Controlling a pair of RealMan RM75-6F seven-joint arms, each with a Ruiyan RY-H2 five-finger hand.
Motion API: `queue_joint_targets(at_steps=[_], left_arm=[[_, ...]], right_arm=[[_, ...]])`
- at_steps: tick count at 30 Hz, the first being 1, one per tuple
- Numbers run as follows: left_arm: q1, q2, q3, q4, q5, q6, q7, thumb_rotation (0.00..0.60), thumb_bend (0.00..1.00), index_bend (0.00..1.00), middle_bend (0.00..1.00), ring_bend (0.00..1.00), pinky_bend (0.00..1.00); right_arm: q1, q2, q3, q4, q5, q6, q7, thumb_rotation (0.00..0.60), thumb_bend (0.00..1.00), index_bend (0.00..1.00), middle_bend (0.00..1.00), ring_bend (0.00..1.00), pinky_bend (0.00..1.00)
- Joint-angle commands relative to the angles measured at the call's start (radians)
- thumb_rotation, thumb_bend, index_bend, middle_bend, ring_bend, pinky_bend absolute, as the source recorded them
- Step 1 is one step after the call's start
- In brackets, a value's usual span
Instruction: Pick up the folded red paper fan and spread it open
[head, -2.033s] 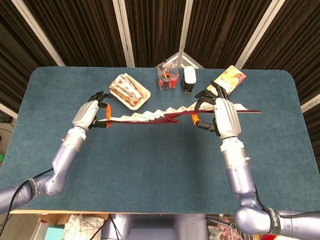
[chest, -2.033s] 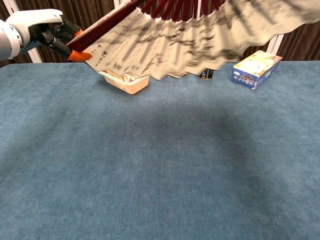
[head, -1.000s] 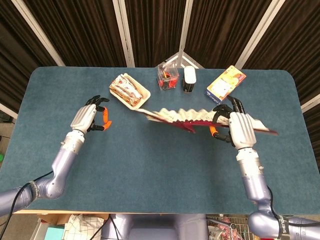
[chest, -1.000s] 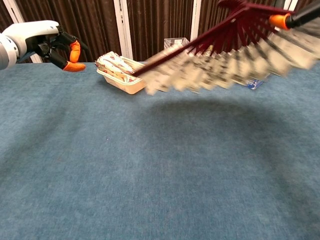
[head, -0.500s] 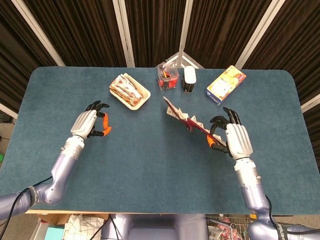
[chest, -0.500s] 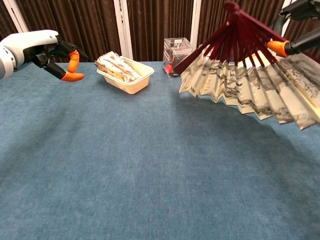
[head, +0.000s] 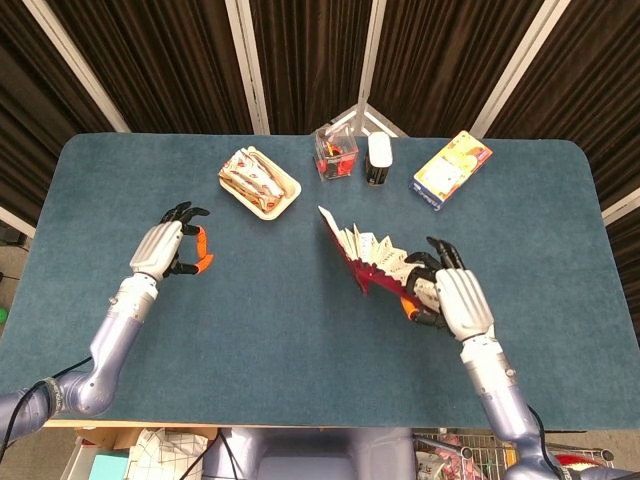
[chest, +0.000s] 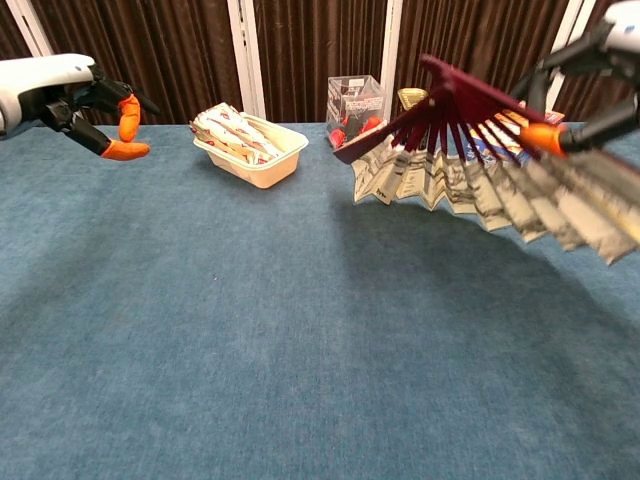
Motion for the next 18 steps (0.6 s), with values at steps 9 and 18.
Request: queue_joint_targets(at_steps=[9,18], left_arm=[[0.028,0.049,0.001,-0.034,0.023,-0.001,-0.03,0.6,0.13,0.3,0.04,0.0,0.0],[0.052,0.096,0.007,-0.073,0.04,0.0,-0.049,0.6,0.08,0.2,0.02,0.0,0.0]], right_arm=[[0.007,0.129,-0.101,-0.136,0.04,-0.144,-0.12,0.6,0.31,0.0,0.0,0.0,0.0],[0.006,0.18,-0.152,-0.204,0.036,-0.19,-0.17,0.6,0.25,0.0,0.0,0.0,0.0]])
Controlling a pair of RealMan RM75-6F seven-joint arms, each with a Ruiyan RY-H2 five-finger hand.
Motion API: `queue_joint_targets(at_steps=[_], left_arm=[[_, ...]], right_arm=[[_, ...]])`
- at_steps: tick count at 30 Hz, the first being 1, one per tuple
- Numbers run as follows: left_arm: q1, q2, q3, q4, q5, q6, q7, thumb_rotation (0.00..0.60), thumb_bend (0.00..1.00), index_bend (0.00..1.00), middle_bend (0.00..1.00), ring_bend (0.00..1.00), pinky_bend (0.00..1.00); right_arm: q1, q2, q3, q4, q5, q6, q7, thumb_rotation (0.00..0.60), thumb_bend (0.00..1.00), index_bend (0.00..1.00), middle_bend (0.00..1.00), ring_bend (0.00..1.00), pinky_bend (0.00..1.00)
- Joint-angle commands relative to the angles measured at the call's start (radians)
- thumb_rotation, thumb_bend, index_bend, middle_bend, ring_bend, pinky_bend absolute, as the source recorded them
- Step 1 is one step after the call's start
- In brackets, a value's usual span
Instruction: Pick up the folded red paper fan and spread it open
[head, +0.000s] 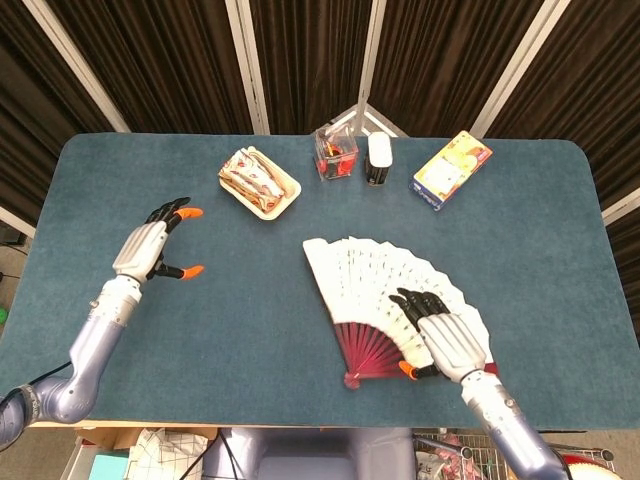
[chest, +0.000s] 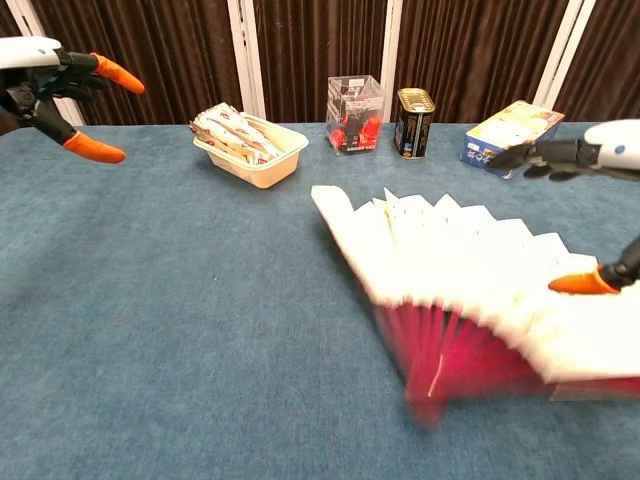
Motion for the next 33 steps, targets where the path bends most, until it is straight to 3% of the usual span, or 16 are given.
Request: queue_joint_targets(at_steps=[1,10,17,27,33], left_arm=[[0.01,0.014,0.002,-0.012,0.001,0.005,-0.004,0.6,0.08,0.19,0.02,0.0,0.0],[0.064,0.073,0.029,-0.064,0.042,0.069,0.014,0.6,0.08,0.16,0.02,0.0,0.0],[0.185,0.148,0.125,-0.136,0.203,0.264,0.12,0.6,0.08,0.11,0.0,0.0,0.0],[0.415,0.201,0.27,-0.174,0.361,0.555,0.245,0.6,0.07,0.03,0.0,0.0,0.0],[0.522,0.169,0.323,-0.045,0.442,0.683,0.281,0.6,0.03,0.0,0.0,0.0,0.0]], right_arm=[[-0.004,0.018,-0.02,-0.019,-0.011,-0.013,-0.01,0.6,0.25,0.0,0.0,0.0,0.0],[-0.032,0.038,-0.063,0.043,-0.047,0.017,-0.078,0.6,0.25,0.0,0.0,0.0,0.0],[-0.131,-0.001,-0.058,0.232,-0.121,0.226,-0.123,0.6,0.25,0.0,0.0,0.0,0.0],[-0.351,-0.009,-0.033,0.39,-0.118,0.481,0.158,0.6,0.25,0.0,0.0,0.0,0.0],[-0.425,-0.019,-0.021,0.475,-0.171,0.579,0.239,0.6,0.25,0.0,0.0,0.0,0.0]])
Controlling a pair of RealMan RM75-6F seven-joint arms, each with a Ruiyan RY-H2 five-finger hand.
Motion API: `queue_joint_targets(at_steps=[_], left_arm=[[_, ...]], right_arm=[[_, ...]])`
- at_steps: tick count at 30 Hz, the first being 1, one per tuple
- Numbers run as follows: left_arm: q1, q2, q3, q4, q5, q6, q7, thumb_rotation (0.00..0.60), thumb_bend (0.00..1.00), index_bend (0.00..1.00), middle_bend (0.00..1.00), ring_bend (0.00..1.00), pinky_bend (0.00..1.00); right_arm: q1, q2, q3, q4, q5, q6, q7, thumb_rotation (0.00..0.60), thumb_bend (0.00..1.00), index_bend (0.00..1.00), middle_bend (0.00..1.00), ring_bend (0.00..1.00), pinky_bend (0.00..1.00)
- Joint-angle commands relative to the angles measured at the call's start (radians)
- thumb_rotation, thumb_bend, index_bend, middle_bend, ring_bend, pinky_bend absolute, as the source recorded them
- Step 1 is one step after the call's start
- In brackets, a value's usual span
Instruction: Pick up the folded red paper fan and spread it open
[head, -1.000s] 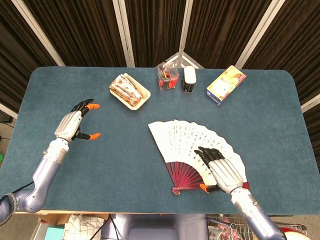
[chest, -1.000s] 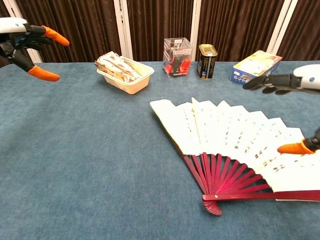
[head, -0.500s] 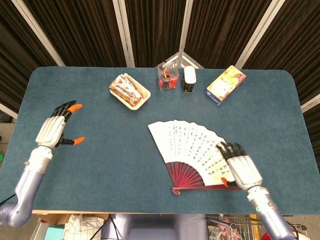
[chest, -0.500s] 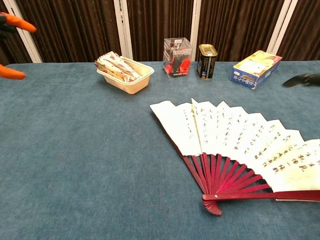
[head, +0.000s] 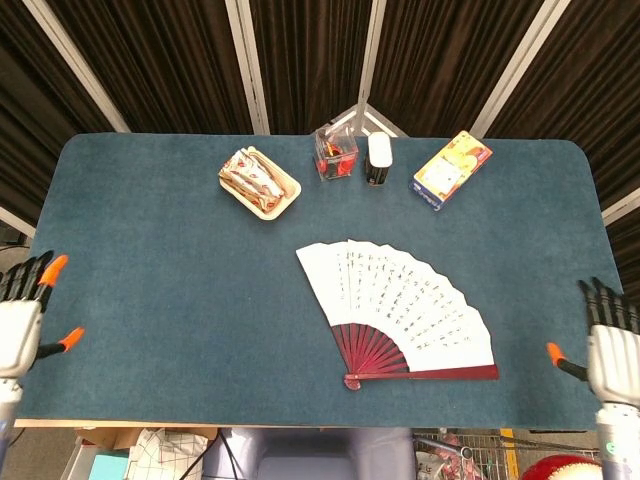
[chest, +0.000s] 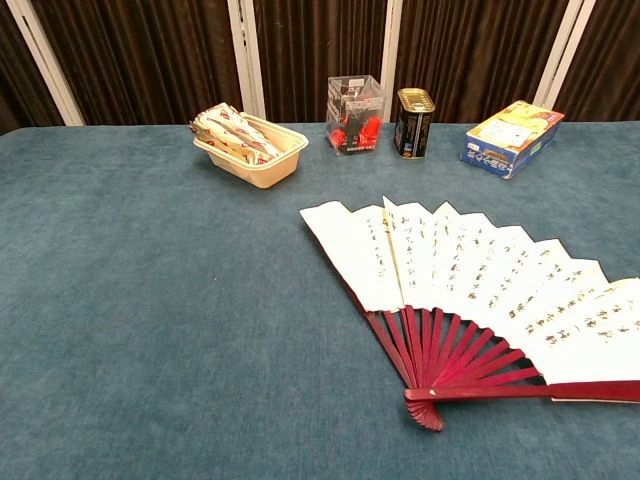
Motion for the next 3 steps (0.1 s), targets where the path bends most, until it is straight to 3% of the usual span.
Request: queue_joint_targets(at_steps=[1,3], left_arm=[[0.066,-0.024,0.037,0.114,0.05,0.078,0.037,0.6,0.03,0.0,0.0,0.0,0.0],[0.083,-0.028,0.033,0.135,0.04,0.086,0.027,0.6,0.03,0.0,0.0,0.0,0.0]], right_arm=[[-0.046,-0.015,0.016,0.056,-0.029,0.049,0.05,0.6,0.25,0.0,0.0,0.0,0.0],[-0.052,-0.022,0.025,0.066,-0.031,0.05,0.065,0.6,0.25,0.0,0.0,0.0,0.0]])
